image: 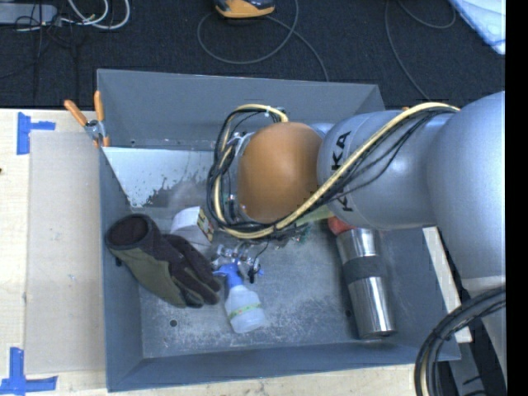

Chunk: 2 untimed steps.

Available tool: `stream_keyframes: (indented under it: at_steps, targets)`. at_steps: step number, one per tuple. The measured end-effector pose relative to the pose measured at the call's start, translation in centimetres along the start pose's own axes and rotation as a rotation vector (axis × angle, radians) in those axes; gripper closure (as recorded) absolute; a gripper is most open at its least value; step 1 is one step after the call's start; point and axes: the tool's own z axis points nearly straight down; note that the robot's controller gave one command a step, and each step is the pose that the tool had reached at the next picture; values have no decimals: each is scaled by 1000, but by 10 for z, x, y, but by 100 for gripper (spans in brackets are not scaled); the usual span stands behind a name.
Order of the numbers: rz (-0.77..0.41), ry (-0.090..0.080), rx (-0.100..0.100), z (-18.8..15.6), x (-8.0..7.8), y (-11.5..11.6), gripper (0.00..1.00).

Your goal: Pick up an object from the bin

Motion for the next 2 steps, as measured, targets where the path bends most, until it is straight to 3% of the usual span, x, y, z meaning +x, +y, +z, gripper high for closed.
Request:
stream_keyframes:
  at_steps: [2]
  targets:
    - [18, -2, -1, 0, -14, 4, 100]
